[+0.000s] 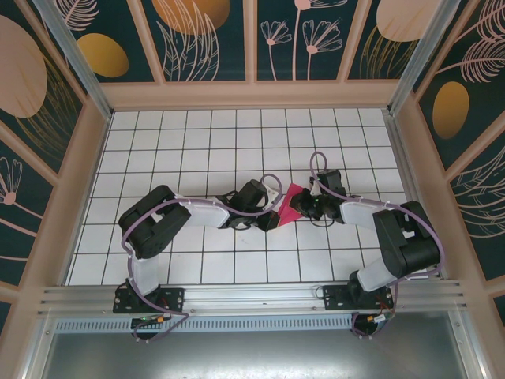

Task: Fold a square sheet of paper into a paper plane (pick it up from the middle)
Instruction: Fourth fold the wing at the center of the table.

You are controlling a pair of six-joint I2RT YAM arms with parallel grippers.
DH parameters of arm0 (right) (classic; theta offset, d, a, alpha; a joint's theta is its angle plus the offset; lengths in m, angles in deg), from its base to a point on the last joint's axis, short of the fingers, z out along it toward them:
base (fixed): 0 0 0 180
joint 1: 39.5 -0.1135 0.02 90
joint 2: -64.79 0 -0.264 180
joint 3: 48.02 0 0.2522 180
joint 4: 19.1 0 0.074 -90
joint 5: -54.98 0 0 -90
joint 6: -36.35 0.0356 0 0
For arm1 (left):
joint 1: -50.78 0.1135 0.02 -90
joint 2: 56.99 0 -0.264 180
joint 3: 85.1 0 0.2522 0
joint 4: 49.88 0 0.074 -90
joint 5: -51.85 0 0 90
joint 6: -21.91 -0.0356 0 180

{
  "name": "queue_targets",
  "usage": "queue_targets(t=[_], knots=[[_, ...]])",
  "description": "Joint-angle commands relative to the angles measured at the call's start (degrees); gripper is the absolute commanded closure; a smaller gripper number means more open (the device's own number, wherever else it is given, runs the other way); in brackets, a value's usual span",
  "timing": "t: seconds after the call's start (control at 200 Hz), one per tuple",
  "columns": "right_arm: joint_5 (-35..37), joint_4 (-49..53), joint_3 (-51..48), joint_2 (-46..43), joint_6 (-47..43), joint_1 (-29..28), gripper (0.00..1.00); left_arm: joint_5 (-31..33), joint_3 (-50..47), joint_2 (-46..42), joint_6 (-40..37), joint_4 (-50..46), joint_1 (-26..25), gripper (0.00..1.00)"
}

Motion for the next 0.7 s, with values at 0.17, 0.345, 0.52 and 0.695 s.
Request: queue_targets(t=[0.17,0.345,0.52,0.695], knots=[[-0.7,0.1,2.0,2.4,-1.2,1.1,0.86,-4.9,-1.3,1.0,7.2,3.3,0.8,1.0],[-1.9,-1.2,2.4,3.7,-1.4,2.0,0.86,-8.1,-2.9,1.3,11.9,7.3,1.9,1.0],[-3.1,-1.0,3.6,3.7,-2.1,2.1,0.86,-8.7,-3.2,1.9,13.3,8.2,2.1,1.0],[-3.3,-1.0,3.8,4.4,-2.0,2.0,0.85,-8.3,-3.2,2.2,13.9,8.0,2.2,1.0]])
